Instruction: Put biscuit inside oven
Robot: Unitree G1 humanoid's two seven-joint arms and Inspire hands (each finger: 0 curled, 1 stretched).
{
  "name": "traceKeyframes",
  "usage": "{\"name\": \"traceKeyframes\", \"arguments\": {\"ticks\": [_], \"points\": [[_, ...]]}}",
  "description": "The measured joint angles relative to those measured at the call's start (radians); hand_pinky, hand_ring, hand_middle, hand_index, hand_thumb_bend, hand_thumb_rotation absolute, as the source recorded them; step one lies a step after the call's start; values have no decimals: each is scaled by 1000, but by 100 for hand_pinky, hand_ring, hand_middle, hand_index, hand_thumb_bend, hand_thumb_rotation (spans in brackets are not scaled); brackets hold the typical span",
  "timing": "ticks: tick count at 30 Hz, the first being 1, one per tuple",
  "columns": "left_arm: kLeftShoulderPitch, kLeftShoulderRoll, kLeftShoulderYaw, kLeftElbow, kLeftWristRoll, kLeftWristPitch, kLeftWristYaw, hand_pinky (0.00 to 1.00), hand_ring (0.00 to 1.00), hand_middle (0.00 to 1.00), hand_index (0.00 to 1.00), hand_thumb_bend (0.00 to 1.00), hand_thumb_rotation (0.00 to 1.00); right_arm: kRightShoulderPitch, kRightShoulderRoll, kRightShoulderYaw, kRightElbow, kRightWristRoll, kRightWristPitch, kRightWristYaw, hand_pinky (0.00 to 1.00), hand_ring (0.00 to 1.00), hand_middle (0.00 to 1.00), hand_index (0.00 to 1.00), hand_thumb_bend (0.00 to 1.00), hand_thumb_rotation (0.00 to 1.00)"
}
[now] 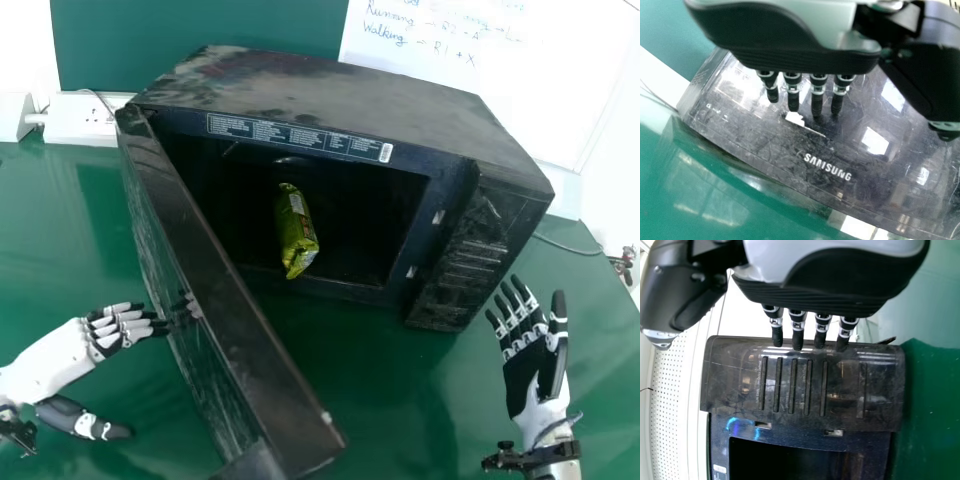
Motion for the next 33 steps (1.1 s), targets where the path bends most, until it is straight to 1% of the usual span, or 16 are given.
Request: {"name": "traceKeyframes", "arguments": {"ticks": [4,6,10,13,19,26,29,33], "points": [[-25,11,-4,9,54,-1,35,100,100,100,100,87,100,1,3,0,0,-2,0,-5,100,100,100,100,100,100],[-41,20,-17,18,69,0,50,100,100,100,100,87,100,1,5,0,0,-2,0,-5,100,100,100,100,100,100],[-76,43,-73,36,73,5,76,100,100,100,100,88,100,2,8,0,0,-2,0,-4,100,100,100,100,100,100],[-103,51,-96,46,90,8,93,100,100,100,100,89,100,2,8,0,-1,-4,0,-6,100,100,100,100,100,100],[-155,59,-181,102,89,15,116,100,100,100,100,89,100,4,9,0,-3,-4,1,-13,100,100,100,100,100,100],[-245,62,-232,162,101,19,139,100,100,100,100,90,100,7,9,2,-4,-5,4,-11,100,100,100,100,100,100],[-273,62,-250,188,106,23,149,100,100,100,100,89,100,8,10,4,-5,-6,6,-15,100,100,100,100,100,100],[-304,64,-280,197,111,32,153,100,100,100,100,90,100,8,11,8,-7,-8,10,-20,100,100,100,100,100,100]]}}
